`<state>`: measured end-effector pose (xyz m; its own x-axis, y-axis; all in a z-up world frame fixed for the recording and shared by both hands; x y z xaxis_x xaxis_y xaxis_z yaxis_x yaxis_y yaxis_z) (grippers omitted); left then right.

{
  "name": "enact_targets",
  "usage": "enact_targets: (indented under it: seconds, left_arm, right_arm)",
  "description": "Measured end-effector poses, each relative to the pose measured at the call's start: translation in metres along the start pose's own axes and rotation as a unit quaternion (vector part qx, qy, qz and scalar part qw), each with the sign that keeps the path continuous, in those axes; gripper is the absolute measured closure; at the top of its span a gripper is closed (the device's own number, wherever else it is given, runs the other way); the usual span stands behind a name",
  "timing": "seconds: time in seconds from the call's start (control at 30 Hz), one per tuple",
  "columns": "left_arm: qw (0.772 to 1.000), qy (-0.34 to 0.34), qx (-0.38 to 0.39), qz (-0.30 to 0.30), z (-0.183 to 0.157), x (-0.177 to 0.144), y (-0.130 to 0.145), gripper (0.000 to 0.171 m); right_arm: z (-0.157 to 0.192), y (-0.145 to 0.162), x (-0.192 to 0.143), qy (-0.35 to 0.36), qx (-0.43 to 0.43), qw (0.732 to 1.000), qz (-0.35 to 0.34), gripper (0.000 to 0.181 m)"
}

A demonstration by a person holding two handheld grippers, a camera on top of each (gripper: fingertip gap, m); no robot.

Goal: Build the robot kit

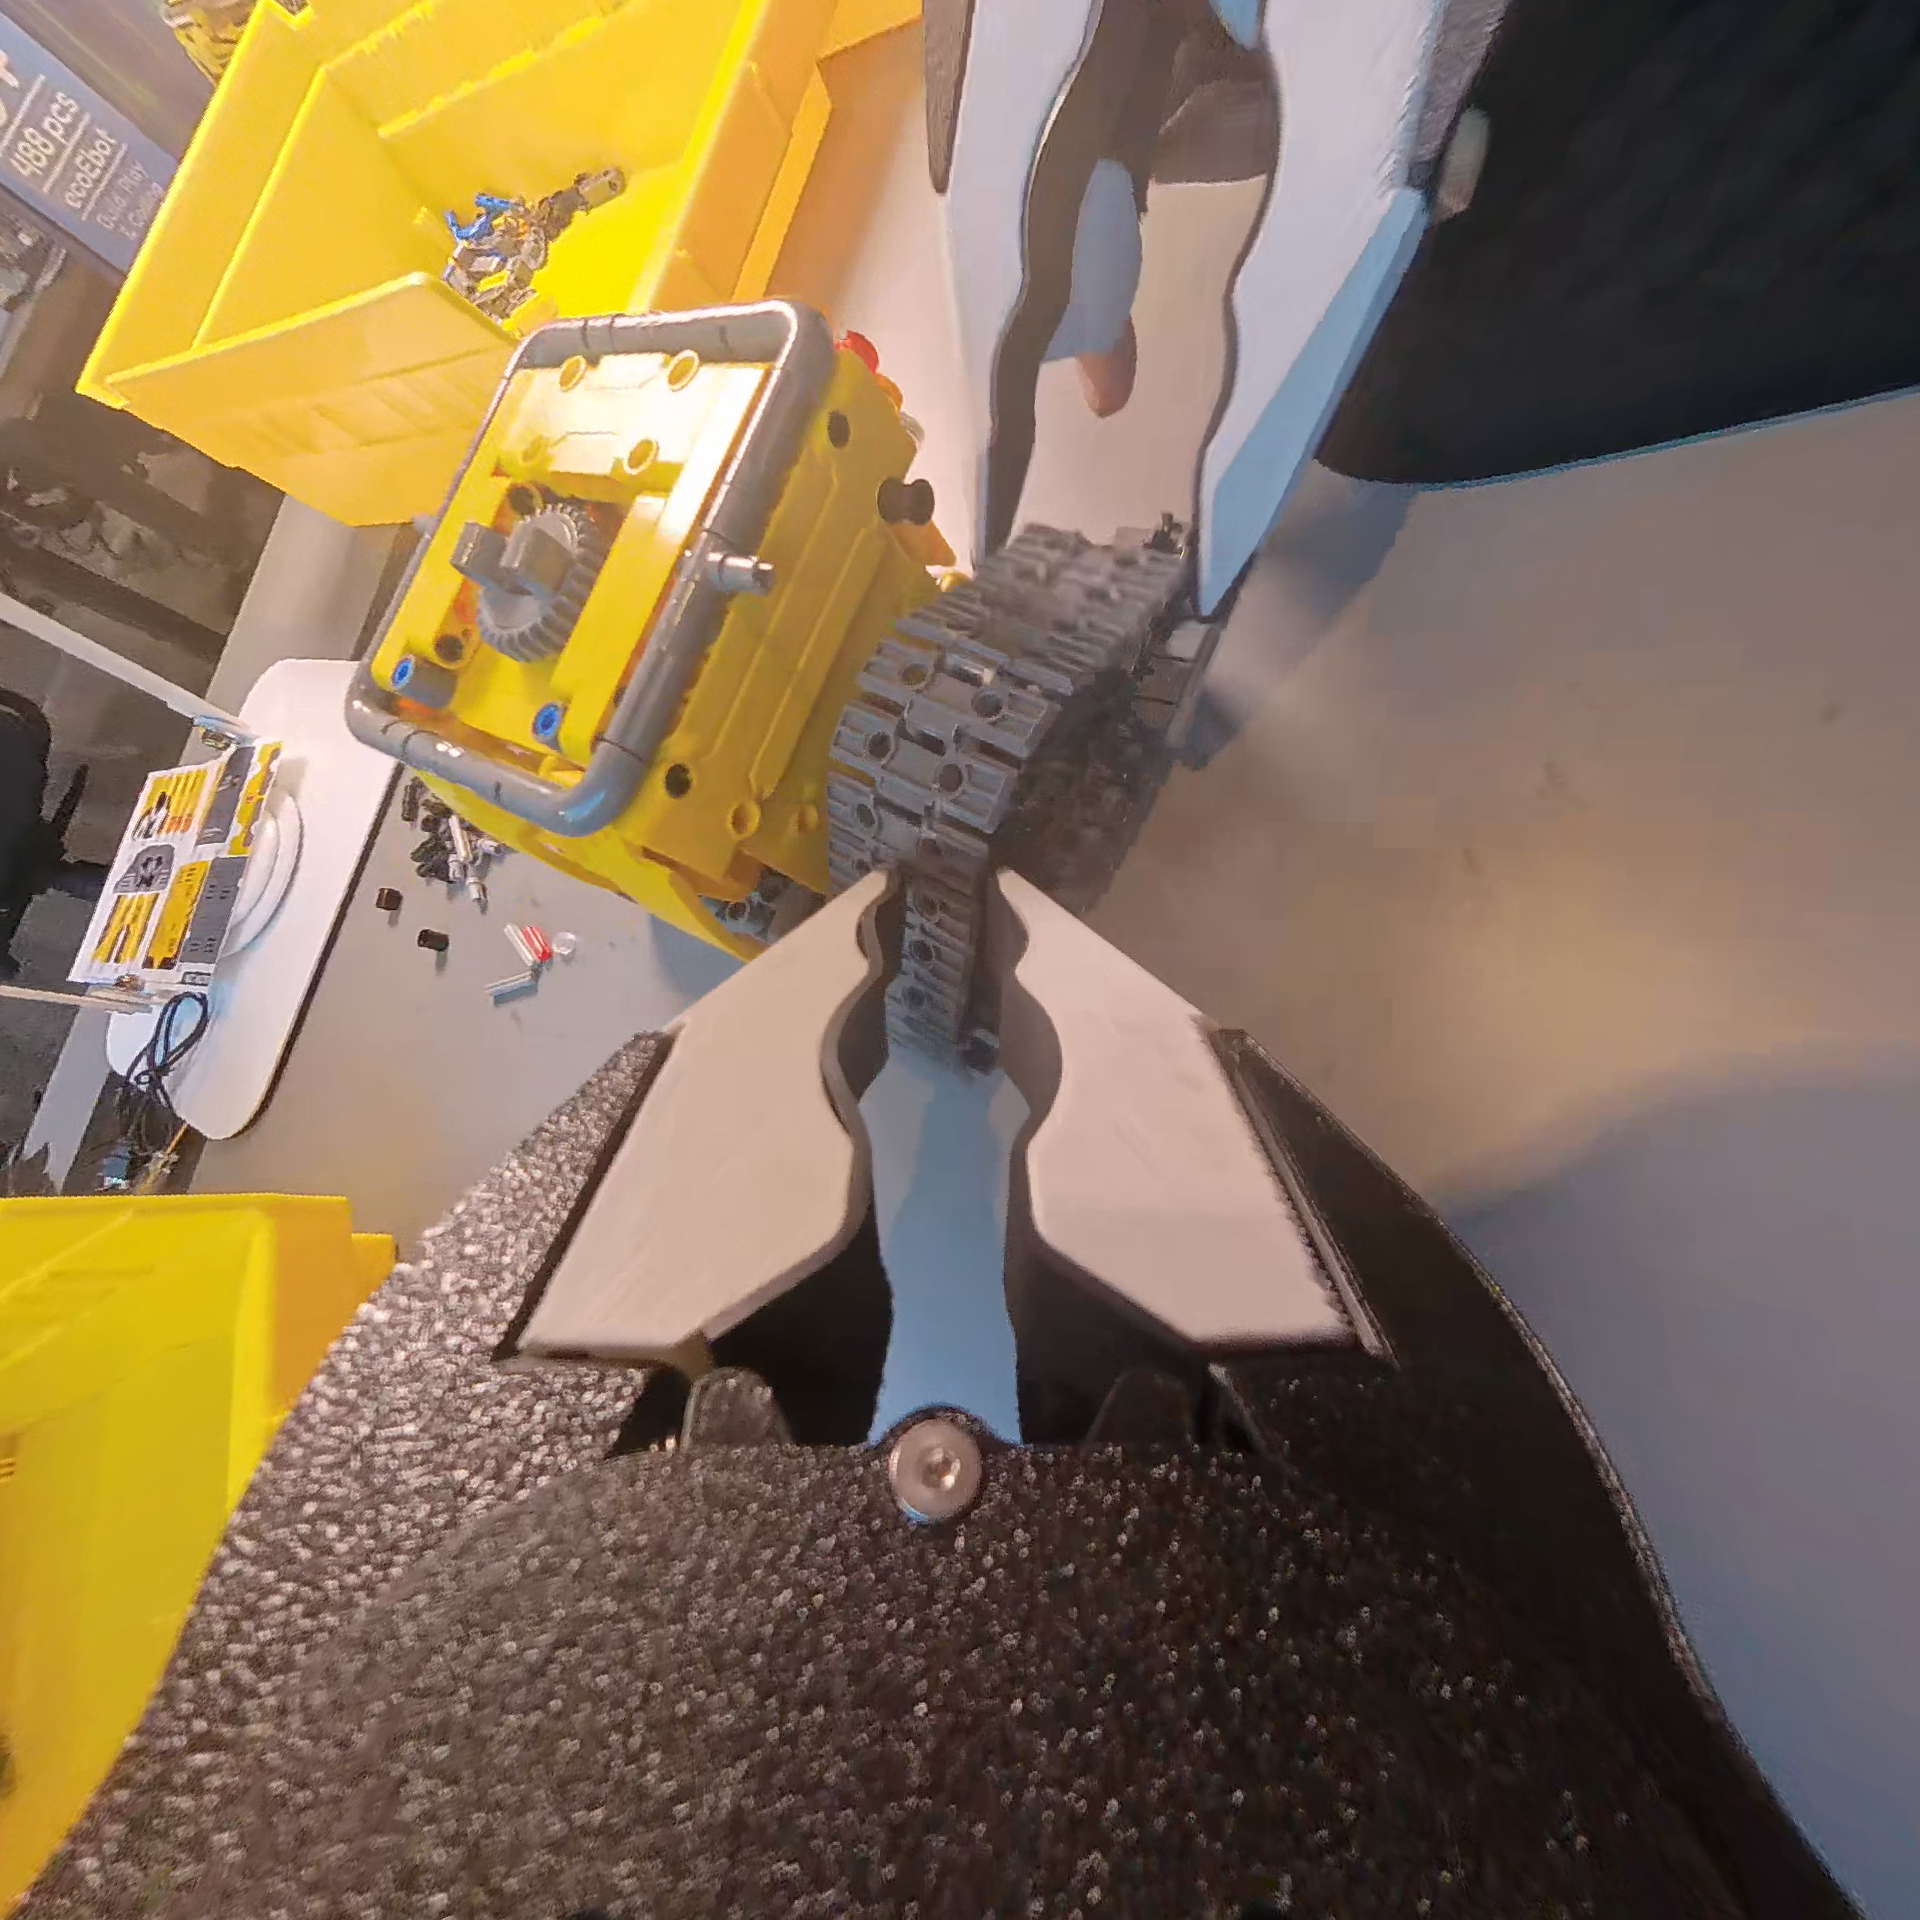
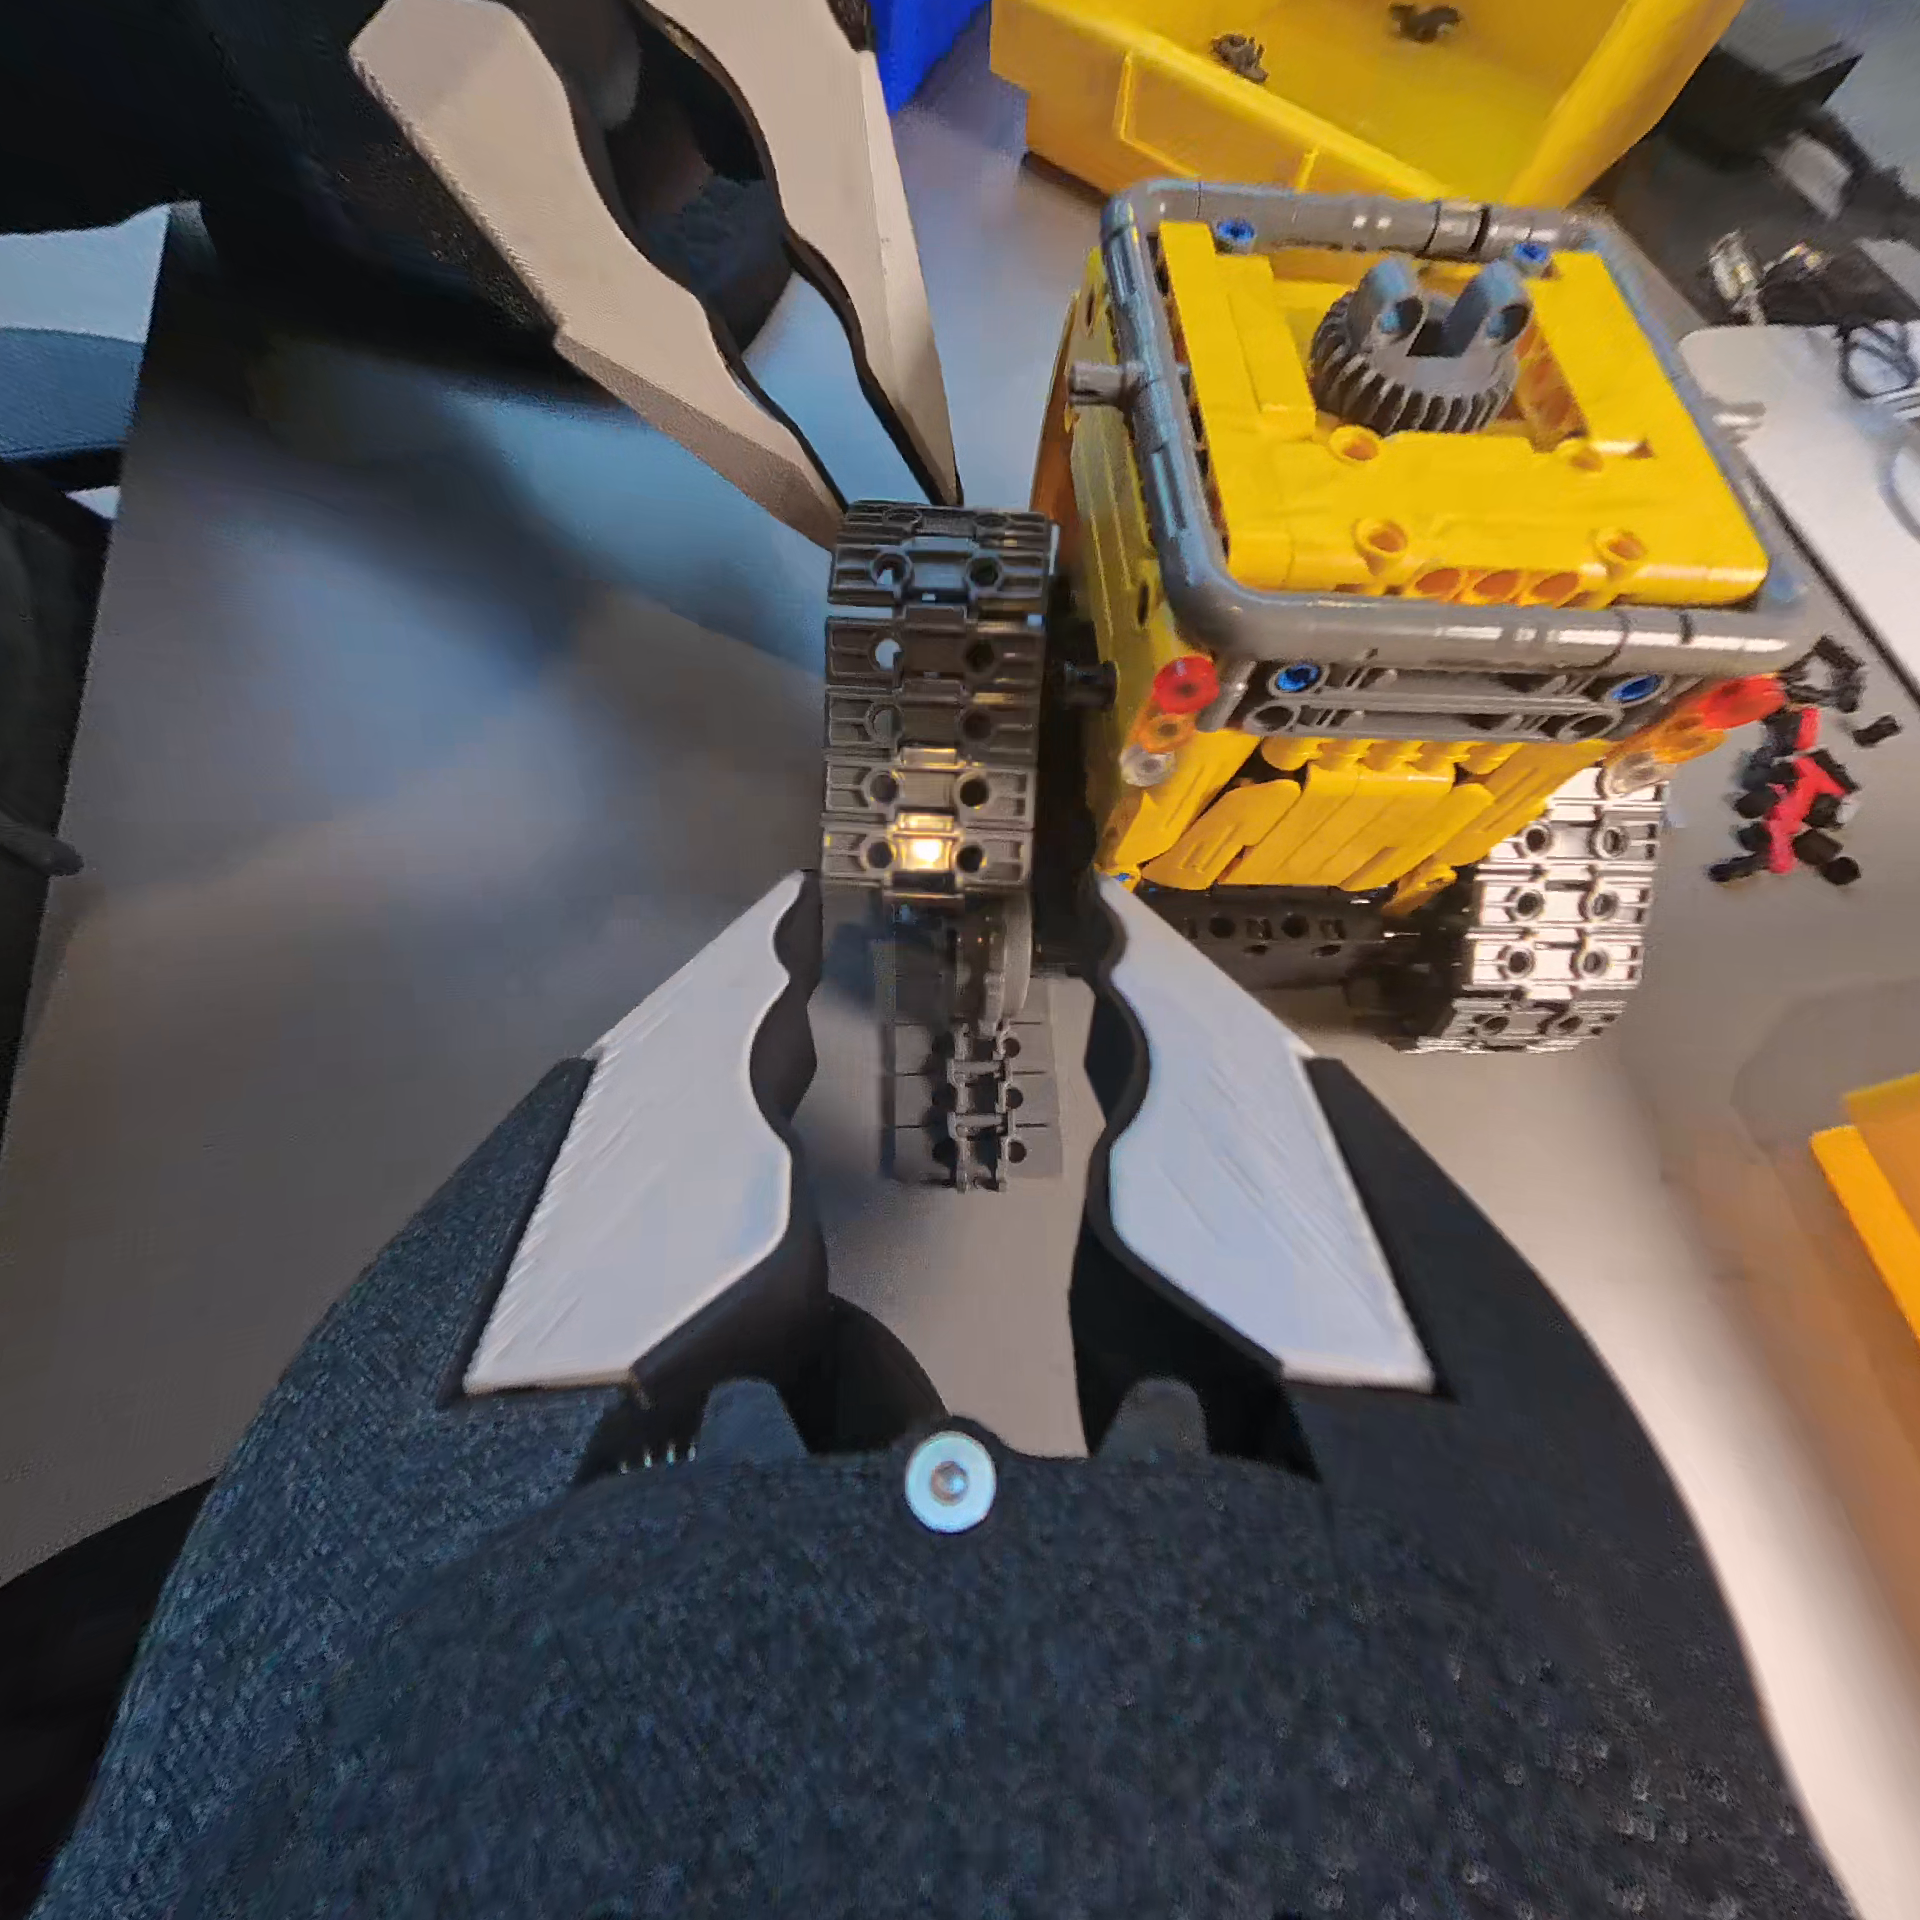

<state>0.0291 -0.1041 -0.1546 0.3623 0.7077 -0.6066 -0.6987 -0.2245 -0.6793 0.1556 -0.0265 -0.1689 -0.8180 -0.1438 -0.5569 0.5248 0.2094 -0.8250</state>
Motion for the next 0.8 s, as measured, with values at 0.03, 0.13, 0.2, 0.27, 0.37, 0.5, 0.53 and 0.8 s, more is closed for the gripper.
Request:
enact_targets:
  seconds: [0.03, 0.13, 0.2, 0.27, 0.37, 0.5, 0.53, 0.8]
  left_arm:
    - [1.0, 0.002, -0.004, -0.001, 0.001, -0.001, 0.0, 0.158]
    - [1.0, 0.006, -0.001, -0.001, 0.003, 0.0, -0.001, 0.158]
    - [1.0, -0.004, 0.007, 0.006, 0.004, 0.002, -0.003, 0.158]
    - [1.0, -0.026, -0.002, 0.002, 0.008, 0.001, -0.008, 0.153]
    - [1.0, -0.013, -0.012, -0.003, 0.005, 0.004, -0.01, 0.155]
    - [0.999, -0.045, 0.007, -0.01, 0.005, 0.006, -0.014, 0.16]
    - [0.999, -0.045, 0.005, -0.011, 0.004, 0.007, -0.014, 0.16]
    - [0.999, -0.038, 0.012, -0.015, -0.002, 0.01, -0.01, 0.157]
  right_arm:
    - [0.001, -0.002, -0.002, 0.012, -0.008, 1.0, -0.003, 0.125]
    - [0.005, -0.005, 0.0, 0.036, -0.033, 0.999, -0.006, 0.12]
    - [0.006, -0.006, 0.002, 0.045, -0.032, 0.998, -0.002, 0.12]
    - [0.008, -0.007, 0.002, 0.051, -0.018, 0.999, 0.004, 0.118]
    - [0.014, -0.012, 0.003, 0.054, 0.004, 0.999, -0.002, 0.118]
    - [0.019, -0.019, 0.007, 0.071, 0.02, 0.997, 0.002, 0.119]
    - [0.018, -0.02, 0.008, 0.073, 0.032, 0.997, 0.003, 0.117]
    - [0.008, -0.02, 0.007, 0.062, 0.019, 0.998, 0.025, 0.14]
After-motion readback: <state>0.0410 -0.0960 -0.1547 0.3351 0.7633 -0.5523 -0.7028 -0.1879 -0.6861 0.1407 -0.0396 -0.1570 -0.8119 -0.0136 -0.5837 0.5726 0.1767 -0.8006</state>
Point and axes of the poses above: each gripper's, where its closed fingertips meet, x out along the fingers, y out of its underside, z = x × y across the jaws, the point moved 6 cm from there along -x, back along the fingers, and after that the axes turned 1 degree about y, right-handed, at the moved point
